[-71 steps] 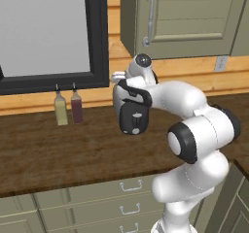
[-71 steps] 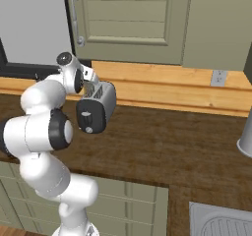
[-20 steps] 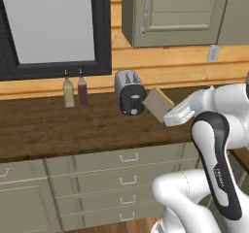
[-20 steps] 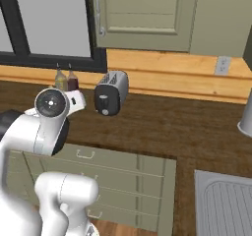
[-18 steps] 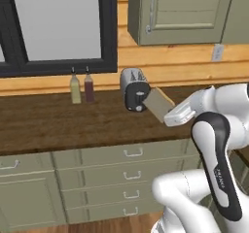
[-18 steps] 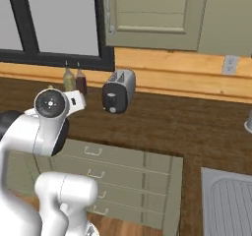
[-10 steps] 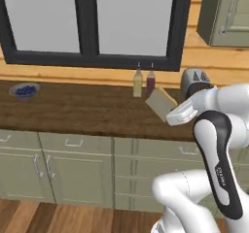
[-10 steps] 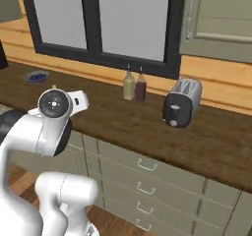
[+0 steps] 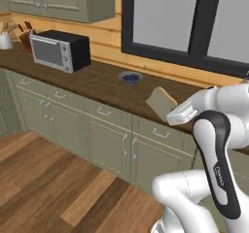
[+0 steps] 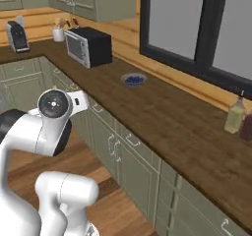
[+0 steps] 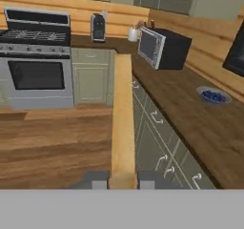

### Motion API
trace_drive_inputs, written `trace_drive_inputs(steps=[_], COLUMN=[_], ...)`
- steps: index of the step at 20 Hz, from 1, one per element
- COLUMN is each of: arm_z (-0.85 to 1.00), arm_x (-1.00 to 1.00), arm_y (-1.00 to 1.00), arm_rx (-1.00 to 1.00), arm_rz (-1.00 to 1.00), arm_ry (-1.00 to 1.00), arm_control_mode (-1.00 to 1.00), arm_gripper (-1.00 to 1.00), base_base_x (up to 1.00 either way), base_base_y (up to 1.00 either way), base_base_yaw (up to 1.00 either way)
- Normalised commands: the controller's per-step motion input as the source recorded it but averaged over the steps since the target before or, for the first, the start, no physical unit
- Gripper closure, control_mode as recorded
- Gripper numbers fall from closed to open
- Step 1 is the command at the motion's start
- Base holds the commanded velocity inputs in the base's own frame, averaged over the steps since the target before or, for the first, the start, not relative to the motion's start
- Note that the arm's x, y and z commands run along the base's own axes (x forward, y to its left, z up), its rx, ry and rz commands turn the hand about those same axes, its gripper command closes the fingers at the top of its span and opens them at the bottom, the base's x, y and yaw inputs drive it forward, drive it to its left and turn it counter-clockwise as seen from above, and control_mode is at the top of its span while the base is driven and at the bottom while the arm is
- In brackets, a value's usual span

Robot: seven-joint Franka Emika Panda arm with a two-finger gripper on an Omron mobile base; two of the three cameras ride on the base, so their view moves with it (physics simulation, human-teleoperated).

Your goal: Start the toaster. Once the lever pops up, take the bread to the plate on the dining counter.

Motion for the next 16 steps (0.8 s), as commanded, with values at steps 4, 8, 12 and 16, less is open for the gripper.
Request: trace_drive_inputs(steps=[4,8,12,16], arm_z=[0.0,0.0,0.0,0.0], arm_x=[0.0,0.0,0.0,0.0], arm_y=[0.0,0.0,0.0,0.0], arm_rx=[0.0,0.0,0.0,0.0], arm_rz=[0.0,0.0,0.0,0.0], arm_ry=[0.0,0.0,0.0,0.0], arm_control_mode=[1.0,1.0,1.0,1.0], arm_gripper=[1.0,1.0,1.0,1.0], base_base_x=[0.01,0.16,0.26,0.09], base_base_y=[0.31,0.17,0.16,0.27], base_base_yaw=[0.64,0.62,0.57,0.62])
